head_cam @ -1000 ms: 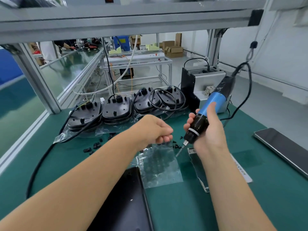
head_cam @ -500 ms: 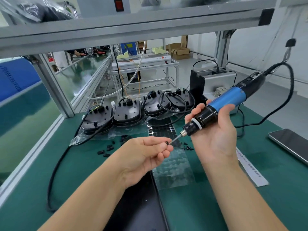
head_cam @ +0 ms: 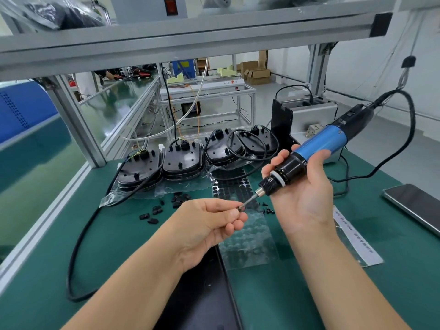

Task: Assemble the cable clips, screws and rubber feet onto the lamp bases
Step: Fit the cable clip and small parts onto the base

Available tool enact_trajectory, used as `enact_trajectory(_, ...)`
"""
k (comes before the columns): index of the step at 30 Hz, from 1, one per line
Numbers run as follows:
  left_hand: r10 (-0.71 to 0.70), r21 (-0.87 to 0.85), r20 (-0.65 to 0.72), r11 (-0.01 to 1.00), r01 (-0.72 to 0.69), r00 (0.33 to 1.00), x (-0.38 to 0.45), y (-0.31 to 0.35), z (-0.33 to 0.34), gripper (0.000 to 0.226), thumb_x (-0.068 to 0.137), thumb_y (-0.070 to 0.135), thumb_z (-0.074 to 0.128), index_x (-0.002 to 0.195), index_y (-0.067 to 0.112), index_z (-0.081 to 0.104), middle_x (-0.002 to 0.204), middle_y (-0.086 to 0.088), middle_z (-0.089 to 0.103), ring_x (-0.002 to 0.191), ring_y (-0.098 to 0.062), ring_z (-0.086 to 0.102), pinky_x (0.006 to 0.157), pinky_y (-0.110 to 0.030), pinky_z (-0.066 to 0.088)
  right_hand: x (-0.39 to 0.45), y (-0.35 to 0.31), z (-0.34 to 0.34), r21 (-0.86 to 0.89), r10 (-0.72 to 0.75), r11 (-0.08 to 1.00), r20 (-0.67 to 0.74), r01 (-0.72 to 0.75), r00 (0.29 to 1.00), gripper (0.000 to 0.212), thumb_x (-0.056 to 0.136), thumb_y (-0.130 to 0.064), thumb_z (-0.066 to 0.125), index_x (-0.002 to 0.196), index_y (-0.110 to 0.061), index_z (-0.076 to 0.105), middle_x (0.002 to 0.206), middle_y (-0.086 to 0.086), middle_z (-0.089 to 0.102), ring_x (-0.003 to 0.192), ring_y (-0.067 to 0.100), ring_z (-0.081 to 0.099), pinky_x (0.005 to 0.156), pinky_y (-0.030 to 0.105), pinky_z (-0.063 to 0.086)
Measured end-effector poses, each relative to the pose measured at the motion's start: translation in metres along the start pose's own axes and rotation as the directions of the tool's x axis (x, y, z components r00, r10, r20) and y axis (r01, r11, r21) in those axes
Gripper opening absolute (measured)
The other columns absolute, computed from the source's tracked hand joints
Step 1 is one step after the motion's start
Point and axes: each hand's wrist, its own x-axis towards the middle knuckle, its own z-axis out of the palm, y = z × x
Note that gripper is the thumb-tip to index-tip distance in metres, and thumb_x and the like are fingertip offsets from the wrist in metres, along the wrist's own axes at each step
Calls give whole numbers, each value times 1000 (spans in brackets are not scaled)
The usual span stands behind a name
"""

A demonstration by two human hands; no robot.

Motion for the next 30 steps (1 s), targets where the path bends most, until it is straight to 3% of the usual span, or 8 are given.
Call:
enact_trajectory(4,146,164,-87,978,-131,985,-3,-6,3,14,85,-7,66,87,3,75,79,-14,74,63,-14,67,57,-16,52,-1,2,0,-38,-20,999,-19,19,1000,43,96,-50,45,111,-10,50,77,2,61,68,14,59,73,35,54)
enact_trajectory(8,359,453,-134,851,-265,924,-8,-17,7,17,85,0,67,86,15,74,72,-1,75,63,-12,70,58,-14,51,-3,4,1,-48,-34,998,-17,33,999,42,96,-48,47,111,-9,49,79,4,61,69,14,60,79,40,57)
enact_trajectory(14,382,398,-120,864,-308,916,-13,-24,7,18,85,-2,66,86,14,73,73,-2,75,65,-15,72,61,-15,53,-6,6,4,-33,-20,999,-22,20,1000,42,94,-46,51,114,-9,48,85,7,68,76,16,66,81,44,58)
enact_trajectory(18,320,242,-86,925,-292,943,-17,-23,2,18,86,-6,65,93,9,71,79,-8,76,73,-23,74,65,-21,56,-9,7,8,-61,-6,998,12,7,1000,41,92,-48,49,112,-12,51,83,5,66,68,14,59,74,37,57)
enact_trajectory(23,334,188,-62,929,-318,940,-23,-24,-4,19,87,-6,63,94,10,71,82,-9,76,76,-24,74,65,-19,55,-13,7,10,-26,62,998,67,-61,996,64,98,-58,31,86,-12,74,85,10,66,70,20,61,74,39,55)
enact_trajectory(27,354,261,-50,907,-330,934,-26,-28,-9,22,89,-5,61,98,12,71,82,-6,76,77,-22,74,66,-19,56,-15,5,11,-71,49,997,131,-40,990,41,102,-42,34,112,-11,59,99,12,70,91,23,69,85,45,56)
enact_trajectory(30,359,292,-46,897,-331,932,-27,-30,-10,19,90,-5,59,100,10,67,80,-6,76,78,-20,74,67,-19,56,-16,2,13,-77,57,996,147,-46,988,36,98,-37,42,117,-10,56,110,14,69,92,22,69,85,43,56)
